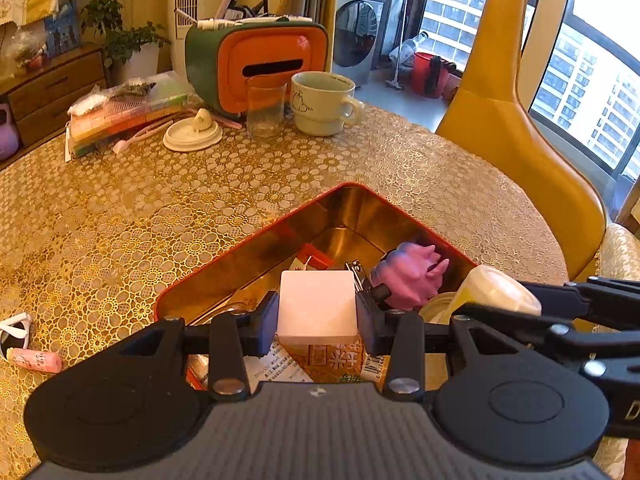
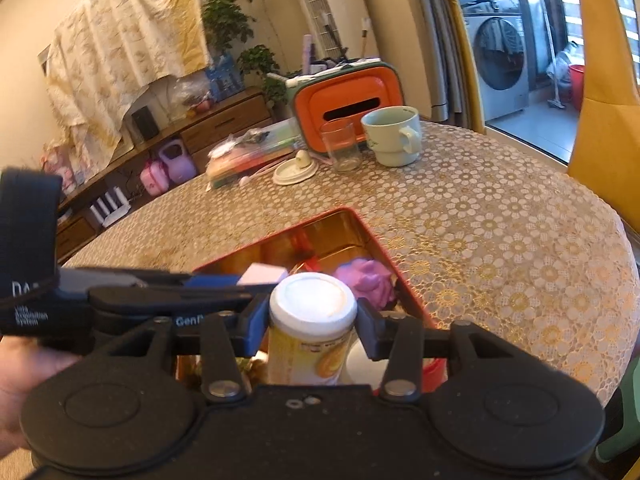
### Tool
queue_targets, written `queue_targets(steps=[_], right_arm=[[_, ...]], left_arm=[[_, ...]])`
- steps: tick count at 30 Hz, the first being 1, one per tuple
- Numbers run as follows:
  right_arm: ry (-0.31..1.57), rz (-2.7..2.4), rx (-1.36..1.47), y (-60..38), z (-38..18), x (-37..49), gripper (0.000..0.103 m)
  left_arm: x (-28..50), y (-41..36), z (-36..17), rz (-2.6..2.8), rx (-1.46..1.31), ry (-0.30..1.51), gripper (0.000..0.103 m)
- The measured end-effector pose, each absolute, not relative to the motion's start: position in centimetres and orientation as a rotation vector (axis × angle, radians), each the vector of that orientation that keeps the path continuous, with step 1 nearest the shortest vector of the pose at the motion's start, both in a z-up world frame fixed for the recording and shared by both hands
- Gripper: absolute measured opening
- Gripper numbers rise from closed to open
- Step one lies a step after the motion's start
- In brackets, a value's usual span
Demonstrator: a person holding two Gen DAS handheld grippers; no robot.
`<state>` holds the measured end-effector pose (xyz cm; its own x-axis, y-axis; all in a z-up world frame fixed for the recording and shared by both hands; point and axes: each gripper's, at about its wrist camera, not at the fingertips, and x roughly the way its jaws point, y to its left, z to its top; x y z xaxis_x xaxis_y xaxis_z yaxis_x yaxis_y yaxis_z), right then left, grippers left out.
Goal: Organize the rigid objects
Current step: 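Carry the charger block and white bottle into the red tin and release both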
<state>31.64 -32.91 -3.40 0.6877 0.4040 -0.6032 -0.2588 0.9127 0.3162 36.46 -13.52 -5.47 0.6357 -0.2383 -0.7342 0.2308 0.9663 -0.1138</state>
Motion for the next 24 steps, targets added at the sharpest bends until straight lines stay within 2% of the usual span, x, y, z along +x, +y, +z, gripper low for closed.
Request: queue_targets(steps=[20, 22, 24], right_arm=[[0.755, 0.303, 0.215, -33.8, -4.6, 31.6, 0.049], [0.755, 0.299, 0.213, -33.8, -4.4, 31.4, 0.049], [0.753, 0.301, 0.210, -33.8, -4.2, 31.1, 0.049]], left_arm=[[36.6, -14.9, -6.5, -0.314, 0.025, 0.863, 0.041], [36.4, -14.6, -6.2, -0.308, 0.003, 0.864, 0.043], [36.1, -14.1, -5.8, -0.311, -0.026, 0.855, 0.052]])
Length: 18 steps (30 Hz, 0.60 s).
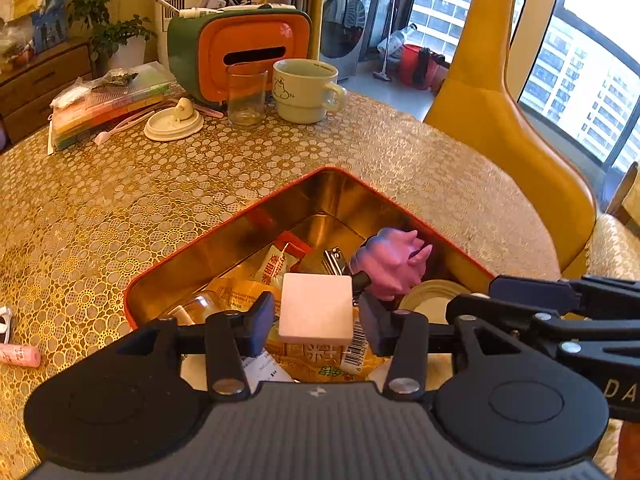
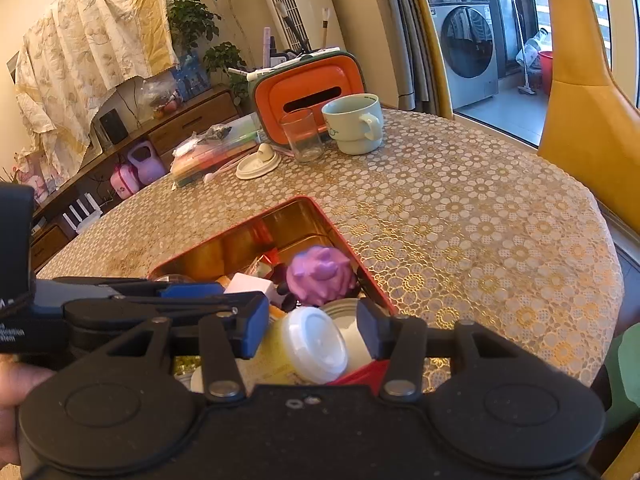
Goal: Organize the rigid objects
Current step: 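Carry the charger block and white bottle into the red tin and release both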
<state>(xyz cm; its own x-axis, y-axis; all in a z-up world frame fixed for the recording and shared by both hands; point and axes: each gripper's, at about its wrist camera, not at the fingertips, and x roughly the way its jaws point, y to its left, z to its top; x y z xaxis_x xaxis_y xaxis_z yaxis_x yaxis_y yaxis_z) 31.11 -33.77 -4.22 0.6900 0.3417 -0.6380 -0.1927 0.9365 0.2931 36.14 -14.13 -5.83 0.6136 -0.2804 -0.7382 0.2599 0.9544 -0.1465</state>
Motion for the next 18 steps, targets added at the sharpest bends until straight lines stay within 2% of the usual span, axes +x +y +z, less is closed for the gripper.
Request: queue_targets(steps=[2, 12, 13, 14, 15, 18], right_arm=[[0.747, 0.297, 0.196, -33.6, -3.9, 30.8, 0.049], [0.734, 0.316, 0.160, -32.5, -2.7, 29.0, 0.049], [0.733, 0.318, 0.157, -32.3, -2.6, 28.8, 0.052], [0.730, 0.317, 0.152, -32.2, -2.5, 28.6, 0.061], [0.721, 0.318, 0.146, -32.1, -2.4, 28.2, 0.065], [0.712, 0.332, 0.127, -31.4, -1.9, 27.6, 0.065]], left_arm=[[35.6, -13.8, -5.3, -0.313, -0.037, 0.835, 0.057], [32.9, -12.4, -3.2, -0.307, -0.038, 0.792, 0.057], [32.6, -12.2, -3.1, -0.307, -0.040, 0.789, 0.057], [32.3, -12.0, -2.9, -0.310, -0.043, 0.786, 0.057], [32.0, -11.8, -2.7, -0.311, -0.045, 0.783, 0.057], [31.1, -11.2, -2.2, -0.309, -0.044, 0.774, 0.057]])
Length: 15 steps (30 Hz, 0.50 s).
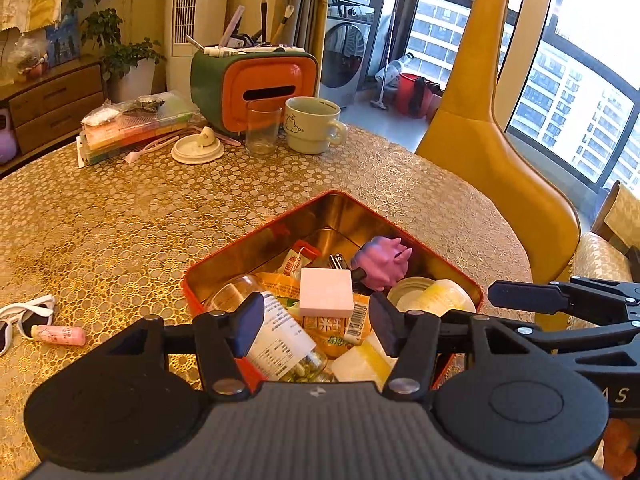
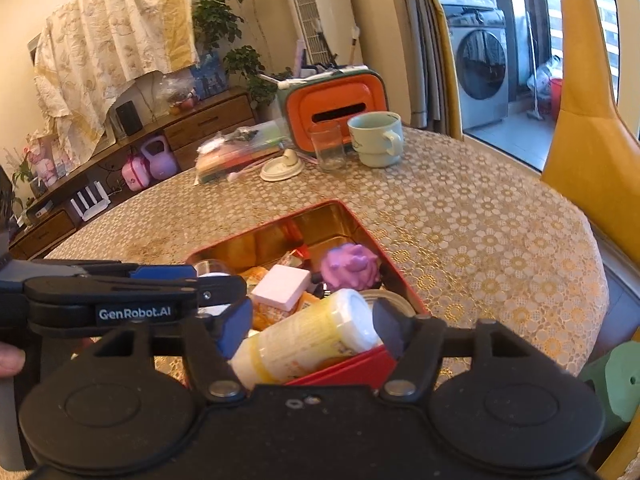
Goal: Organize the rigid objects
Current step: 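Carry the charger block and white bottle into the red tin and release both, then withdraw both grippers and move toward the white sunglasses and pink lip balm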
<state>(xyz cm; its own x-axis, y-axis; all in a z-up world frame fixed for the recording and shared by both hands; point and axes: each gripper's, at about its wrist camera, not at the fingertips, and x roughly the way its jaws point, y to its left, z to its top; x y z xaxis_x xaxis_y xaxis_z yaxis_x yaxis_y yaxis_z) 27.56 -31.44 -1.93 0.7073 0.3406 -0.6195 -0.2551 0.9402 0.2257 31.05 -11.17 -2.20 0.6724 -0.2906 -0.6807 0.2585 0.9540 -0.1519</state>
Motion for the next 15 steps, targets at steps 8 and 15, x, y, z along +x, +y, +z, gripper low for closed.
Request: queue_targets(steps=[8, 15], right_arm=[[0.697, 0.365, 0.087, -29.1, -0.9, 25.6, 0.067], [0.668, 0.385, 0.032, -27.0, 0.2, 23.8, 0.072]], left_arm=[[28.8, -9.1, -1.0, -0.298, -0.059, 0.756, 0.057], [26.7, -6.7, -0.3, -0.281, -0.078, 0.746, 0.057]])
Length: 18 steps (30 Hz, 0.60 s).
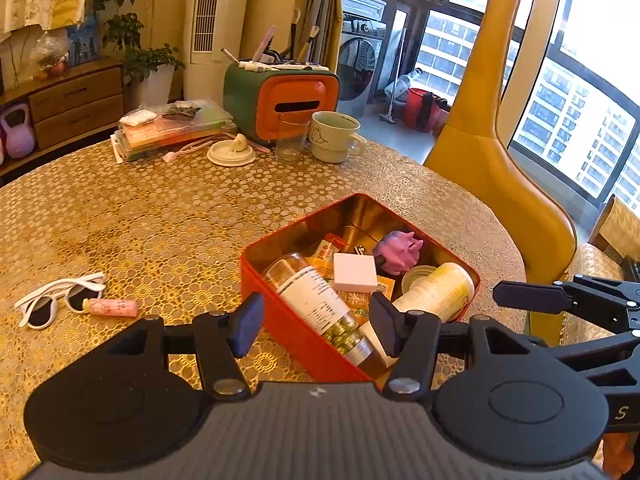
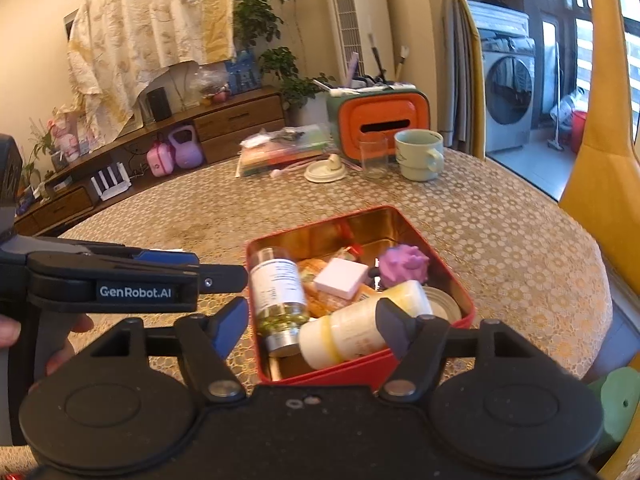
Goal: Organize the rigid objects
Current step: 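Withdraw both grippers and move toward the white sunglasses and pink lip balm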
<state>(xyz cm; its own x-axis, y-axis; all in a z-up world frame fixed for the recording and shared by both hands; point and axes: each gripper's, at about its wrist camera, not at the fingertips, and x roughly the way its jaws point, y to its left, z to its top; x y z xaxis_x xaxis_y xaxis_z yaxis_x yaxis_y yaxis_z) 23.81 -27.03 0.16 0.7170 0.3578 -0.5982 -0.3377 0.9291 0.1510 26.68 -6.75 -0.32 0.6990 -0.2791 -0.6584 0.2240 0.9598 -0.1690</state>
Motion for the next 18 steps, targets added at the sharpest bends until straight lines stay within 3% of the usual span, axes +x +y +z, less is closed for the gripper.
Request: queue_targets(steps=[10, 13, 18], right_arm=[[0.644, 0.407, -0.014, -24.4, 1.0, 22.0, 0.079], [0.637, 0.418, -0.030, -23.3, 0.9, 21.6, 0.083], [0.633, 0.446, -0.051, -21.5, 0.8, 21.0, 0.089]], left_arm=[[24.2, -2.6, 0.5, -0.238, -0.104, 0.733, 0.057], [23.4, -1.2, 0.6, -0.217, -0.098, 0.720, 0.069], [22.2, 1.5, 0.5, -0.187, -0.090, 0.712, 0.070]])
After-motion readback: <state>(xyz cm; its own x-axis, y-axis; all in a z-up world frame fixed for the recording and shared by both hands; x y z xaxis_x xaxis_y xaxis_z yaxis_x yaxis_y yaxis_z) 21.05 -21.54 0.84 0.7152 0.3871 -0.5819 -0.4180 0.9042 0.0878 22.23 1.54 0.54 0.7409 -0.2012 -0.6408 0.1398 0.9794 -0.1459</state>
